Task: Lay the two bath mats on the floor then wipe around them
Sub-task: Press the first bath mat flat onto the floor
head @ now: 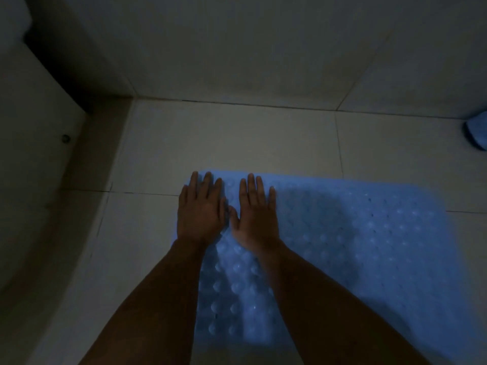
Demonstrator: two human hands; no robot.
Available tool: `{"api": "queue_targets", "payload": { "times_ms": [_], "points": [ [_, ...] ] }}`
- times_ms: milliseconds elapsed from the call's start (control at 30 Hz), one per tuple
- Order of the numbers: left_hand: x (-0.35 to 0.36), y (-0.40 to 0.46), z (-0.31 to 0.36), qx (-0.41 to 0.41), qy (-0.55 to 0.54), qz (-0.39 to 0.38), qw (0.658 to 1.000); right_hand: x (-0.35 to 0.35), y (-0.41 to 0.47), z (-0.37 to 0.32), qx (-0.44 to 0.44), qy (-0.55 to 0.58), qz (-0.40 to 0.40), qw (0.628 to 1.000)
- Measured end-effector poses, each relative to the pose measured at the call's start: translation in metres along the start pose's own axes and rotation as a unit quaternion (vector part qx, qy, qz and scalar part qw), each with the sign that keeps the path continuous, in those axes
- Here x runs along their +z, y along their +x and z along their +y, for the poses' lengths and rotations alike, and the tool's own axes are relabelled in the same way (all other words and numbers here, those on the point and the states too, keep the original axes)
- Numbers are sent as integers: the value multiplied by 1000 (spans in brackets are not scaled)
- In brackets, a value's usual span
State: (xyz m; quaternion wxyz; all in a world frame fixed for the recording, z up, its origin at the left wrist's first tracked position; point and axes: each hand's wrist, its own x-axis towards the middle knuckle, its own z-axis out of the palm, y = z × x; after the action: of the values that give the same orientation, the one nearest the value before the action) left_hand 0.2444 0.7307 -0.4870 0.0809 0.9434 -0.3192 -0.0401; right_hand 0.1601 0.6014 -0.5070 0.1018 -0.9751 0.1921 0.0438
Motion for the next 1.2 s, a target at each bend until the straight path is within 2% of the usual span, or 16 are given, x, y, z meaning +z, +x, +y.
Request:
{"api": "queue_targets", "payload": {
  "times_ms": [133, 400, 500, 600, 700, 800, 933, 1033, 1200],
  "points": [
    [10, -7, -3, -2, 29, 23, 999, 8, 0, 1, 0, 4, 26, 1000],
    [9, -20, -16, -43, 44, 23, 998, 8, 1, -2, -2, 27, 3, 1000],
    [6, -21, -14, -75, 28, 21, 997, 1, 1, -3, -6, 23, -55, 998],
    [-5, -22, -3, -114, -7, 28, 993, -18, 16, 0, -5, 48, -169, 984],
    [-17, -22, 16, -183, -44, -2, 982, -70, 45, 14, 0, 146, -245, 958],
    [-13, -17, 40, -169, -23, -27, 985, -105, 54, 48, 37, 232, -198, 952],
    [6, -4, 99, -35, -6, -40, 999, -98, 29, 97, 92, 287, -35, 953],
    [34, 2, 141, 27, -15, -58, 998, -80, 14, 129, 99, 263, 45, 959],
    [61, 4, 153, 37, 42, -56, 997, -61, -7, 169, 60, 221, 104, 968]
  ]
}}
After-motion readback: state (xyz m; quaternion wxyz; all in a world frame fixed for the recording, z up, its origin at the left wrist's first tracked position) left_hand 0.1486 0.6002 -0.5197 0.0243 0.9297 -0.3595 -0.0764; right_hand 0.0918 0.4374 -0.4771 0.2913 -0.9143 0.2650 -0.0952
